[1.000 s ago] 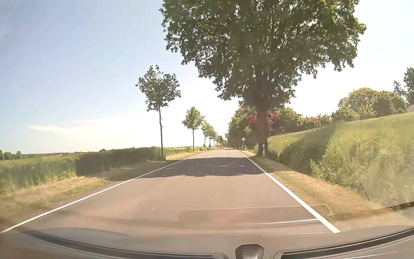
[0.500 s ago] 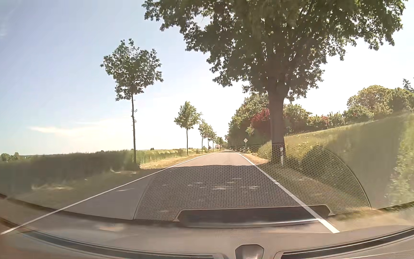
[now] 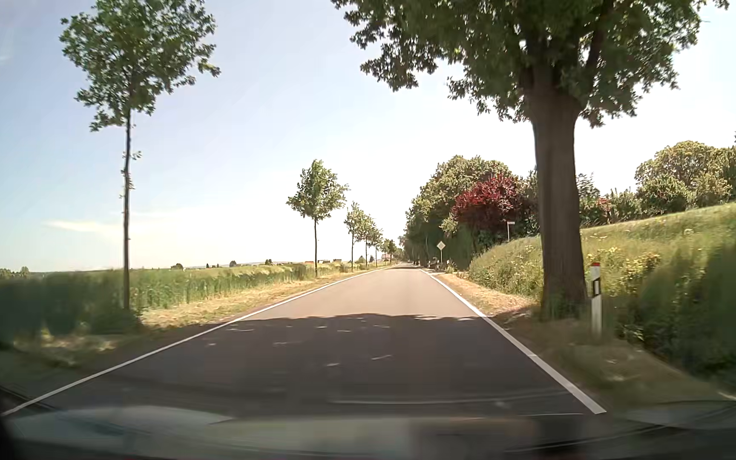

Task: Follow the waypoints while adhering to traffic rules and regulations

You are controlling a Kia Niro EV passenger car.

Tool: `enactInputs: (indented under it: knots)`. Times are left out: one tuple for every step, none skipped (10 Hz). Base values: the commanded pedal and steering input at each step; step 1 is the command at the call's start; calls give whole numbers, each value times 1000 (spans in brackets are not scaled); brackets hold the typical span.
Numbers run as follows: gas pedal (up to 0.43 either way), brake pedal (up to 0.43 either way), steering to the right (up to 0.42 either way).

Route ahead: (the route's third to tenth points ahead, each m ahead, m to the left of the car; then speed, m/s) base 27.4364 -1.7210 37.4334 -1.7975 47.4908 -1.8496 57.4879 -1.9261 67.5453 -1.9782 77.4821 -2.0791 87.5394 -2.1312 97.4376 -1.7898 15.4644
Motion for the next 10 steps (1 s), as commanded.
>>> enactInputs:
  knots:
    - [260,6,2]
    - [260,6,2]
    - [260,6,2]
    - [260,6,2]
    - [260,6,2]
    - [260,6,2]
    - [260,6,2]
    - [260,6,2]
    - [260,6,2]
    - [260,6,2]
